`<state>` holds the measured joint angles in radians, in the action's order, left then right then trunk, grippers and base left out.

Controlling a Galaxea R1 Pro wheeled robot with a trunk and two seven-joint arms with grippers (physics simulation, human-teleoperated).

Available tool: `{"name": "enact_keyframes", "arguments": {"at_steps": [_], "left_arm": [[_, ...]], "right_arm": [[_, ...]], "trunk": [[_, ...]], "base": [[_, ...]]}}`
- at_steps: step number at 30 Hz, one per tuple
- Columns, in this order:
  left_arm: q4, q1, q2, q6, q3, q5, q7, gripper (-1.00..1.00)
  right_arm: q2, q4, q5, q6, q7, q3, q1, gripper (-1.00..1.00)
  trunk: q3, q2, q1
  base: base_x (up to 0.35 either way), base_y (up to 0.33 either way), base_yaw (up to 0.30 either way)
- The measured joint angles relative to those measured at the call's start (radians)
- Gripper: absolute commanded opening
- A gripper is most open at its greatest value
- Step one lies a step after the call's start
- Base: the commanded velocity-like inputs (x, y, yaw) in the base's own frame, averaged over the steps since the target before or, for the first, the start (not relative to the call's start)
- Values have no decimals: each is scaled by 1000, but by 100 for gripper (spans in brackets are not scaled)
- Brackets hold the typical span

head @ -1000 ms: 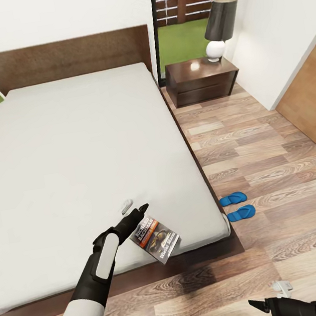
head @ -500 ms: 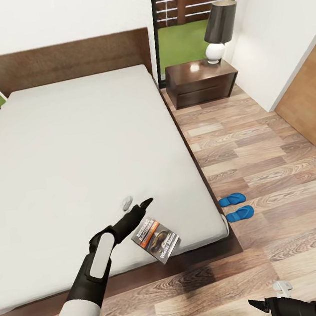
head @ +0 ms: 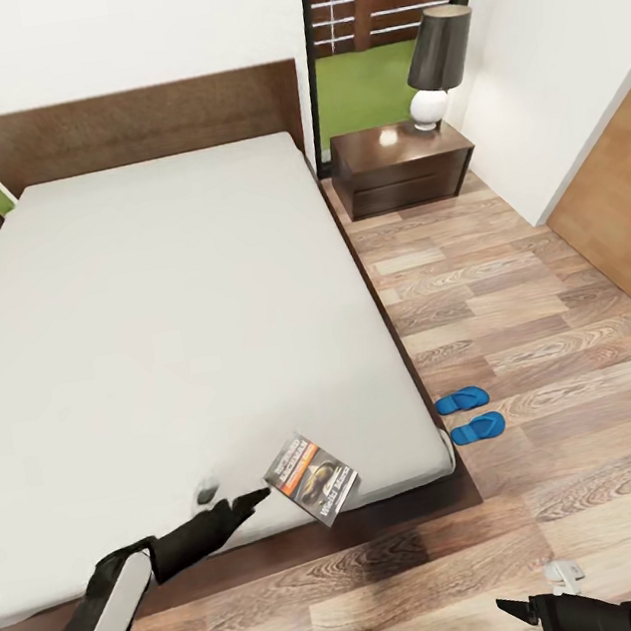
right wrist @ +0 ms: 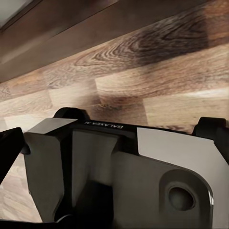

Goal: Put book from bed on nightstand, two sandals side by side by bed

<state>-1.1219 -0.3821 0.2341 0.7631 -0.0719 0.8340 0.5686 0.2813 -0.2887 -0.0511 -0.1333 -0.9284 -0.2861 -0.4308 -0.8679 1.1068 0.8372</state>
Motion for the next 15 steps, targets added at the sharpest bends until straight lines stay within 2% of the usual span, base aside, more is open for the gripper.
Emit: {"name": "enact_keyframes", "arguments": {"at_steps": [1, 2, 4, 6, 7, 8, 9, 12, 15], "left_arm": [[14, 28, 25, -20, 0, -14, 51, 100], [22, 42, 35, -32, 0, -21, 74, 100], [80, 94, 59, -106, 1, -75, 166, 100], [179, 132, 76, -207, 5, -139, 287, 100], [207, 138, 82, -230, 5, -151, 317, 100], [297, 148, 103, -300, 9, -176, 391, 100], [367, 152, 114, -348, 11, -185, 425, 100], [516, 157, 127, -488, 16, -196, 464, 100], [564, 158, 130, -560, 16, -199, 471, 100]], "right_arm": [[0, 0, 0, 0, 0, 0, 0, 100], [0, 0, 0, 0, 0, 0, 0, 100], [0, 0, 0, 0, 0, 0, 0, 100], [0, 0, 0, 0, 0, 0, 0, 100], [0, 0, 0, 0, 0, 0, 0, 100], [0, 0, 0, 0, -1, 0, 0, 100], [0, 0, 0, 0, -1, 0, 0, 100], [0, 0, 0, 0, -1, 0, 0, 100], [0, 0, 0, 0, -1, 0, 0, 100]], "trunk": [[3, -7, -4], [6, -14, -8], [12, -28, -15], [19, -42, -23], [22, -49, -27], [25, -56, -31], [28, -63, -34], [38, -84, -46], [47, -105, -57]], "base": [[0, 0, 0], [0, 0, 0], [0, 0, 0], [0, 0, 0], [0, 0, 0], [0, 0, 0], [0, 0, 0], [0, 0, 0], [0, 0, 0]]}}
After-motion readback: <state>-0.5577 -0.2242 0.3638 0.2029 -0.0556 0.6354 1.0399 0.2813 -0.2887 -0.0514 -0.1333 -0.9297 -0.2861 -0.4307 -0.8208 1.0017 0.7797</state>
